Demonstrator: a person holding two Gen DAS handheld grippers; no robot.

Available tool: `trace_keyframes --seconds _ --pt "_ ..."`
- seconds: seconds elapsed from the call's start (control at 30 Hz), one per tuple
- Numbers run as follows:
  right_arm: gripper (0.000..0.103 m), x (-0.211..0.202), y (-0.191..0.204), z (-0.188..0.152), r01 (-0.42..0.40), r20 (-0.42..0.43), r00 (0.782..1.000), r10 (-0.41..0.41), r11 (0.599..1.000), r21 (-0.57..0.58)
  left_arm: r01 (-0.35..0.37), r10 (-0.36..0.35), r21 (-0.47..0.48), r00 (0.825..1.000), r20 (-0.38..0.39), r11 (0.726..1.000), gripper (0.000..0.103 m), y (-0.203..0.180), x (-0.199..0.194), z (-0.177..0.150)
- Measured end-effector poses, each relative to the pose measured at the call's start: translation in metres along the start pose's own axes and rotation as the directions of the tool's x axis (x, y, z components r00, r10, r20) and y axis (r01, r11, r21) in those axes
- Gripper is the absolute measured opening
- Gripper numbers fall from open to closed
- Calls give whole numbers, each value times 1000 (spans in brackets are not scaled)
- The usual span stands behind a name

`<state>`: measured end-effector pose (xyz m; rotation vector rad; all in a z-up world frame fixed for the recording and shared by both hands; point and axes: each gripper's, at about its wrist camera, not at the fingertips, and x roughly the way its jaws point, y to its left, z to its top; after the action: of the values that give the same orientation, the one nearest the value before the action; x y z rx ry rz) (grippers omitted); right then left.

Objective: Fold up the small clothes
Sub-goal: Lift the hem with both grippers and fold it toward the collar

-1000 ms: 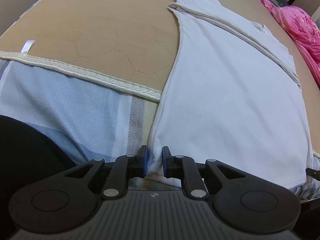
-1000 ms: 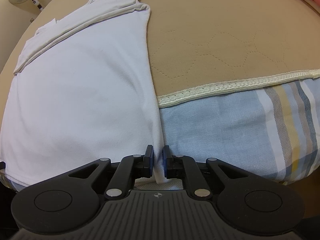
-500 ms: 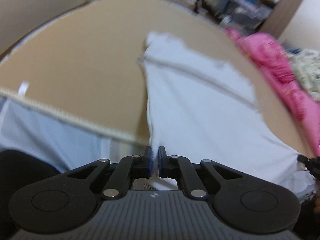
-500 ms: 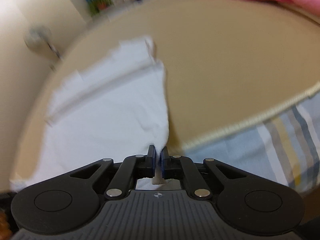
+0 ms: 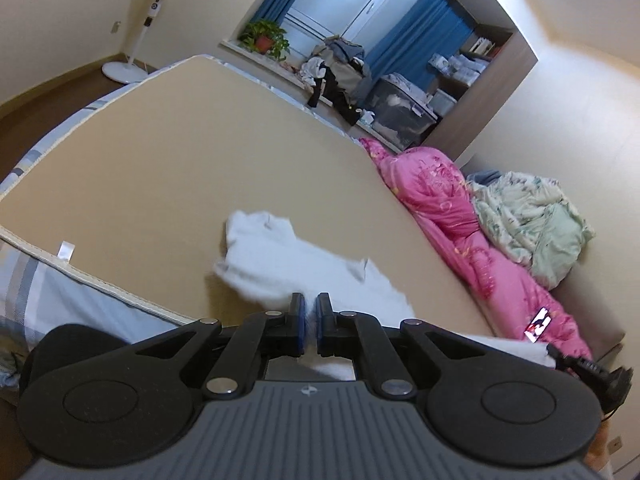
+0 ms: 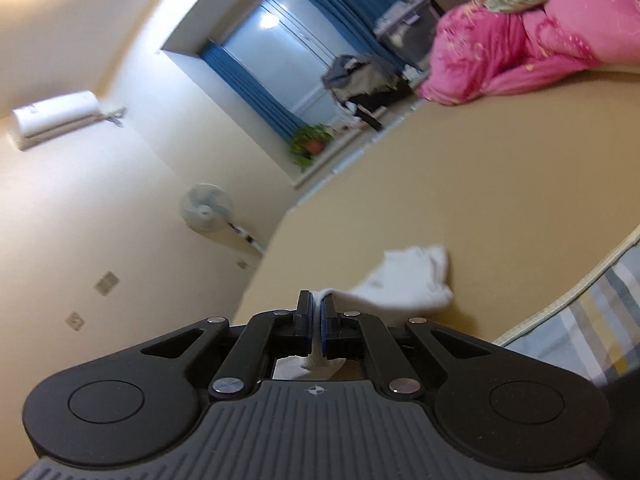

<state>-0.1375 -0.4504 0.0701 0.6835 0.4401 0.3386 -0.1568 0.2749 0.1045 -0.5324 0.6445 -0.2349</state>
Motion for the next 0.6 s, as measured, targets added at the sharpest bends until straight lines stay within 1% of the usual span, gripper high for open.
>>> trace_keyframes --seconds 0.07,0.1,0.13,0.2,0.23,0.3,0.33,0.37,0.43,0.47,0.5,0.53,0.57,0.6 --pt "3 4 -3 4 10 -14 1000 -10 1000 8 -4 4 -17 1000 -11 1000 5 0 10 10" --pt "3 14 -6 6 15 -21 1000 -15 1000 10 -11 11 -13 1000 -11 1000 5 4 16 17" --pt "3 26 -11 9 20 -25 999 -20 1000 12 -24 24 -9 1000 -18 1000 5 7 31 25" --pt "3 60 -24 20 47 -55 997 -45 998 32 -62 62 9 997 -47 998 5 11 74 45" --pt "3 80 -32 24 61 -76 995 -57 997 45 -87 86 1 994 -72 996 5 16 101 56" --pt "3 129 -54 38 120 -134 985 -108 989 86 -120 121 11 986 -117 993 5 24 157 79" --pt "3 154 -64 45 144 -163 978 -128 986 89 -147 150 30 980 -131 989 5 27 186 89" --pt "3 186 -76 55 180 -190 968 -163 981 77 -184 190 50 970 -149 982 5 29 216 99" --pt "4 237 -94 66 249 -226 946 -231 967 56 -198 212 88 959 -188 976 8 36 272 114" --pt "5 261 -103 68 284 -247 933 -262 957 57 -208 226 103 952 -206 973 9 42 292 119" --pt "7 283 -112 68 325 -268 915 -301 945 48 -237 254 106 944 -209 966 9 49 307 123" --pt "10 296 -117 68 366 -262 900 -348 930 23 -248 262 94 945 -194 964 13 59 315 126" --pt "10 304 -120 68 403 -230 888 -397 915 -22 -237 246 71 952 -180 969 15 69 318 127" --pt "10 307 -124 65 423 -202 882 -426 904 -61 -221 224 36 956 -188 975 16 81 319 125"
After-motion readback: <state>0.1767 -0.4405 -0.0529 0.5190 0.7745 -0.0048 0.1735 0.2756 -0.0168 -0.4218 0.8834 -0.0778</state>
